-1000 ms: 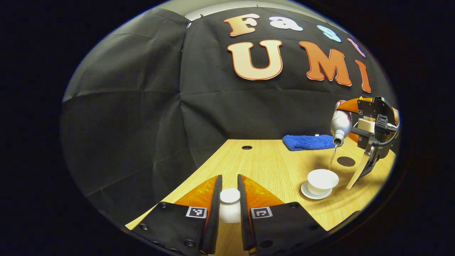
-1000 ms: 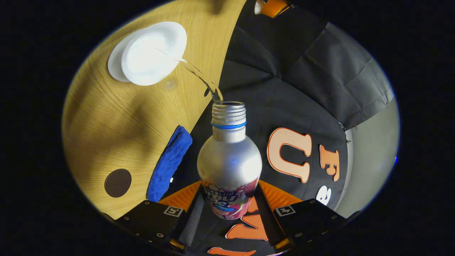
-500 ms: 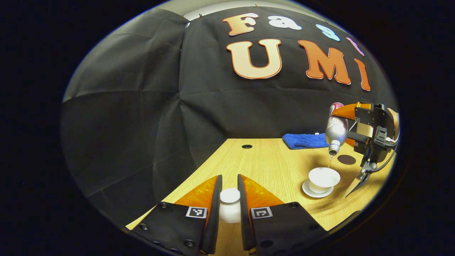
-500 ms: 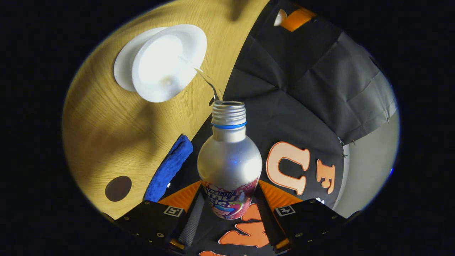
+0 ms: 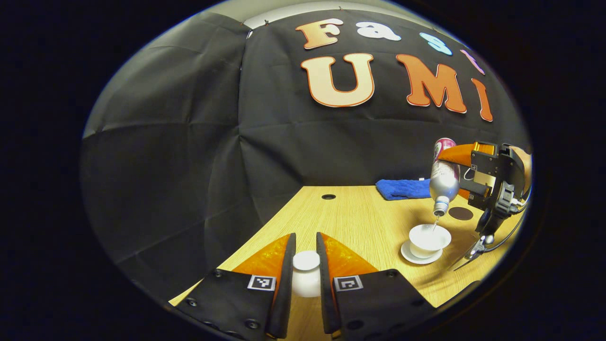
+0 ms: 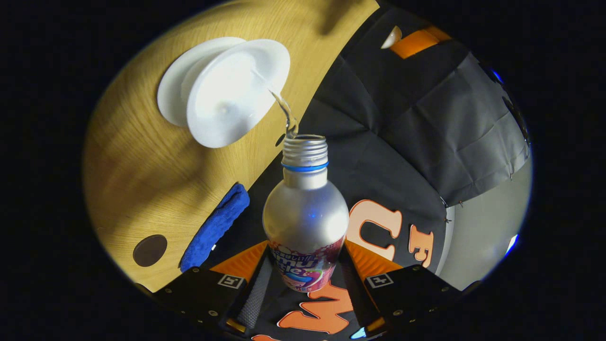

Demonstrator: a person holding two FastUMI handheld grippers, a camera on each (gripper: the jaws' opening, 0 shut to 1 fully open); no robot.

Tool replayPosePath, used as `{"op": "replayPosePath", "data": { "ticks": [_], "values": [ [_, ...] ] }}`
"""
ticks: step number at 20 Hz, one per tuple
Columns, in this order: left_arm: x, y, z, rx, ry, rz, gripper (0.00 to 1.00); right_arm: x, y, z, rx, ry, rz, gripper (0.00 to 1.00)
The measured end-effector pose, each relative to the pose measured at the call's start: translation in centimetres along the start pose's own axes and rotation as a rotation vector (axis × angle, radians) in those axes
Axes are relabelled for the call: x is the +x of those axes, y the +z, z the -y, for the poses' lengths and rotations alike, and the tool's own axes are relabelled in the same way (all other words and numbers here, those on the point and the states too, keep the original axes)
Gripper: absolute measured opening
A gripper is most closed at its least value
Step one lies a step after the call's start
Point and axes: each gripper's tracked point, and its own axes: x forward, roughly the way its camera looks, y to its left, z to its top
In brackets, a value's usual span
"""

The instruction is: Open the teacup lid with one hand, grasp the water bottle and pour water into the teacup with the other hand; after pouring, place the water bottle on the coaster and then close the teacup lid.

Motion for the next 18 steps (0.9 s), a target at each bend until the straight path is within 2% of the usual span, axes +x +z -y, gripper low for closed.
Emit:
{"op": "replayPosePath", "data": {
  "ticks": [7, 8, 9, 15, 18],
  "values": [
    [-0.3, 0.7, 1.3, 0.011, -0.005, 0.024, 0.31, -0.4, 1.0, -1.6, 0.079, 0.051, 0.0, 0.78],
    [-0.3, 0.8, 1.5, 0.01, -0.01, 0.027, 0.31, -0.5, 1.2, -1.8, 0.083, 0.056, 0.001, 0.75],
    [-0.4, 1.0, 1.6, 0.006, -0.014, 0.032, 0.31, -0.6, 1.3, -2.5, 0.106, 0.074, -0.001, 0.78],
    [-0.3, 1.2, 2.9, -0.011, -0.028, 0.028, 0.31, -1.6, 0.6, -6.1, 0.383, 0.22, -0.045, 0.79],
    [-0.1, 1.5, 4.3, 0.017, -0.04, 0.028, 0.28, -3.4, -0.4, -6.6, 0.595, 0.262, -0.088, 0.79]
  ]
}}
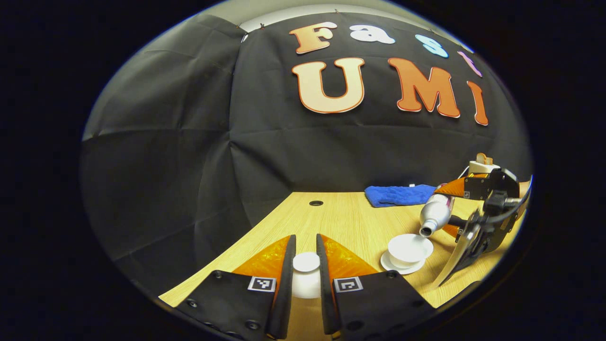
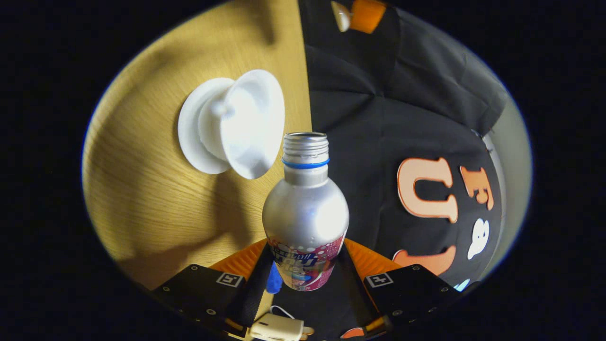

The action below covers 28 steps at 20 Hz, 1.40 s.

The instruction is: Open the teacup lid with one hand, grasp the water bottle and pour water into the teacup with the other hand; after pouring, place the water bottle on the coaster and then close the teacup lid.

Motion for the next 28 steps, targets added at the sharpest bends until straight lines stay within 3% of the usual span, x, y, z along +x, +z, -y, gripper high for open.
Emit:
{"op": "replayPosePath", "data": {
  "ticks": [8, 15, 20, 21, 22, 28],
  "values": [
    [1.1, 2.3, 6.3, 0.001, -0.083, 0.027, 0.3, -2.6, -4.7, 1.9, 0.541, 0.07, -0.033, 0.79],
    [2.7, 2.1, 12.6, 0.0, -0.158, 0.03, 0.31, -5.3, -8.8, -0.2, 0.96, 0.135, -0.072, 0.79],
    [3.5, 1.7, 15.5, 0.01, -0.192, 0.031, 0.31, -7.0, -11.5, -0.8, 1.144, 0.137, -0.089, 0.8],
    [3.8, 1.3, 15.9, 0.009, -0.194, 0.019, 0.27, -7.1, -11.7, -1.0, 1.17, 0.137, -0.09, 0.79],
    [3.9, 1.0, 16.1, 0.011, -0.197, 0.012, 0.31, -7.3, -12.1, -1.3, 1.193, 0.137, -0.093, 0.8],
    [5.1, -1.9, 16.7, 0.025, -0.193, -0.063, 0.31, -9.1, -12.9, -2.2, 1.32, 0.15, -0.08, 0.8]
  ]
}}
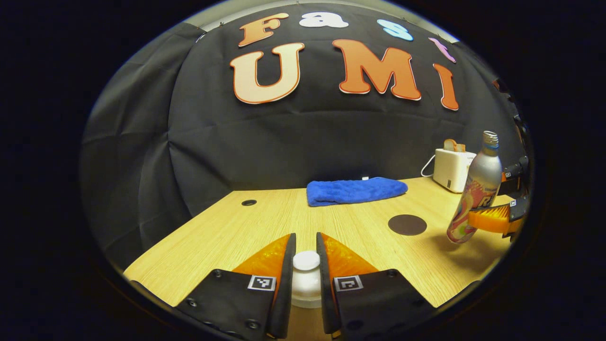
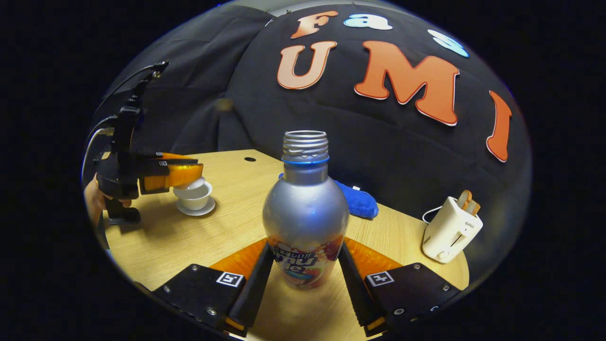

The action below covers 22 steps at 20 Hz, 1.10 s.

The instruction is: Open the teacup lid with one hand, grasp the water bottle and pour water into the teacup with the other hand; after pouring, place the water bottle on the coaster and then close the teacup lid.

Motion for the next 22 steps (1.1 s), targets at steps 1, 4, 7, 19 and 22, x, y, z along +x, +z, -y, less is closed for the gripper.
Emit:
{"op": "replayPosePath", "data": {
  "ticks": [1, 4, 7, 19, 22],
  "values": [
    [0.2, -0.3, 0.0, -0.003, 0.002, -0.002, 0.31, 0.0, 0.0, -0.2, 0.015, 0.006, 0.003, 0.79],
    [0.7, -1.0, 0.3, 0.013, 0.003, -0.027, 0.31, -0.1, 0.0, -0.7, 0.038, 0.029, 0.01, 0.79],
    [0.9, -1.1, 0.3, 0.028, 0.005, -0.032, 0.31, -0.1, -0.1, -1.5, 0.04, 0.045, 0.012, 0.79],
    [-0.3, 1.1, -0.1, 0.019, 0.029, 0.054, 0.6, 1.1, -1.8, -3.3, 0.115, 0.086, -0.048, 0.79],
    [-0.9, 1.7, 0.0, 0.022, 0.031, 0.072, 0.66, 2.2, -0.7, -2.5, 0.141, 0.07, -0.023, 0.79]
  ]
}}
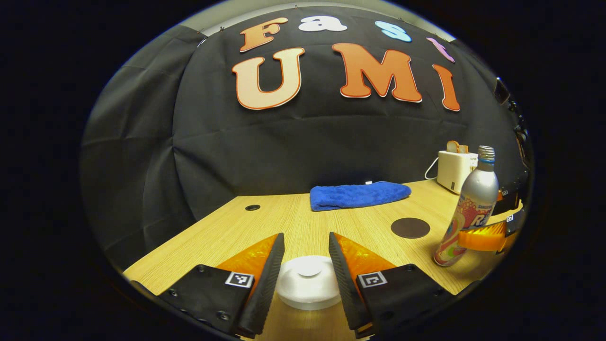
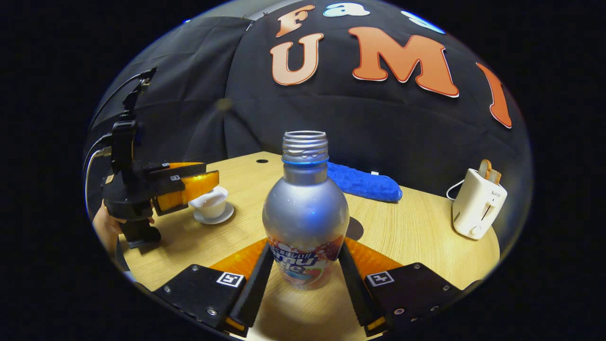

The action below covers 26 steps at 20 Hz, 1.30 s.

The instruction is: Open the teacup lid with one hand, grasp the water bottle and pour water into the teacup with the other hand; after pouring, place the water bottle on the coaster and then close the teacup lid.

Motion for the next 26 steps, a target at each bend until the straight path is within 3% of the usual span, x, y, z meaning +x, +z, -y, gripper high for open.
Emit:
{"op": "replayPosePath", "data": {
  "ticks": [3, 5, 6, 7, 8, 12, 13, 14, 18, 19, 20, 23, 24, 25, 26],
  "values": [
    [-0.5, 0.8, 0.2, -0.01, -0.008, 0.022, 0.68, 1.8, 1.2, 1.6, 0.016, -0.035, 0.011, 0.79],
    [-1.0, 1.1, 0.1, -0.014, -0.007, 0.028, 0.8, 3.2, 1.7, 2.3, 0.025, -0.047, 0.014, 0.79],
    [-1.2, 1.2, 0.2, -0.015, -0.009, 0.034, 0.75, 3.9, 1.8, 2.7, 0.037, -0.051, 0.015, 0.79],
    [-1.4, 1.6, 0.1, -0.014, -0.005, 0.04, 0.92, 4.8, 2.0, 3.3, 0.054, -0.055, 0.018, 0.79],
    [-1.5, 1.8, -0.1, -0.013, 0.001, 0.045, 0.85, 5.7, 2.2, 3.7, 0.069, -0.06, 0.021, 0.79],
    [-2.3, 2.5, -1.1, -0.016, 0.018, 0.062, 0.85, 8.2, 3.2, 5.4, 0.135, -0.086, 0.037, 0.78],
    [-2.6, 2.6, -1.3, -0.017, 0.021, 0.065, 0.85, 8.9, 3.6, 5.6, 0.141, -0.087, 0.045, 0.75],
    [-2.6, 2.6, -1.6, -0.018, 0.025, 0.065, 0.85, 9.5, 3.8, 5.9, 0.139, -0.094, 0.048, 0.78],
    [-3.0, 2.5, -2.7, -0.037, 0.042, 0.066, 0.86, 11.7, 3.2, 6.5, 0.15, -0.1, 0.026, 0.78],
    [-3.0, 2.5, -2.7, -0.042, 0.043, 0.064, 0.92, 12.2, 2.9, 6.6, 0.154, -0.101, 0.016, 0.78],
    [-3.0, 2.5, -2.9, -0.047, 0.046, 0.064, 0.86, 12.5, 2.9, 6.5, 0.152, -0.1, 0.01, 0.78],
    [-2.8, 2.3, -2.8, -0.053, 0.047, 0.06, 0.86, 12.8, 3.0, 6.6, 0.153, -0.11, 0.003, 0.78],
    [-2.9, 2.3, -2.7, -0.054, 0.046, 0.059, 0.92, 12.8, 3.0, 6.7, 0.156, -0.113, -0.001, 0.75],
    [-2.8, 2.4, -2.6, -0.057, 0.043, 0.059, 0.86, 12.9, 3.0, 6.8, 0.166, -0.118, -0.005, 0.78],
    [-2.7, 2.3, -2.5, -0.061, 0.043, 0.06, 0.86, 12.9, 2.7, 7.0, 0.176, -0.125, -0.018, 0.79]
  ]
}}
